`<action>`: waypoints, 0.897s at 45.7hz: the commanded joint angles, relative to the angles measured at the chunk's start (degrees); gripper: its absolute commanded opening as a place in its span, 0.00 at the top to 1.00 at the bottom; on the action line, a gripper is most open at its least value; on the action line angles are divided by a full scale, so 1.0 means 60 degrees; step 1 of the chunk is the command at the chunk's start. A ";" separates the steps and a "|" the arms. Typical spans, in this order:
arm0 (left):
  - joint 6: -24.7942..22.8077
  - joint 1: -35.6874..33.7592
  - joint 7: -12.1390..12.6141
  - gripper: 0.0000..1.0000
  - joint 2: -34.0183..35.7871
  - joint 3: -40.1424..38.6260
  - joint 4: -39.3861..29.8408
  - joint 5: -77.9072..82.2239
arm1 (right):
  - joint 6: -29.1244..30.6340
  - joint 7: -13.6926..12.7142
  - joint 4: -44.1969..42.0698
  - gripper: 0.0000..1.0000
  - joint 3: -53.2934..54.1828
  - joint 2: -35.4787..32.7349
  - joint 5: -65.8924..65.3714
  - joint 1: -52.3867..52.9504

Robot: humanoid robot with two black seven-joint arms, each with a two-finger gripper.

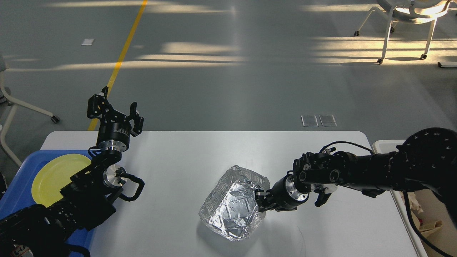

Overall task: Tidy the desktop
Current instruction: 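Grip the foil tray edge and lift it up high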

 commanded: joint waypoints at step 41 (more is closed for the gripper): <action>0.0000 0.0000 0.0000 0.03 0.0000 0.0000 0.0000 -0.0001 | 0.5629 -0.0052 0.1754 1.00 -0.0058 -0.5552 0.0521 0.9391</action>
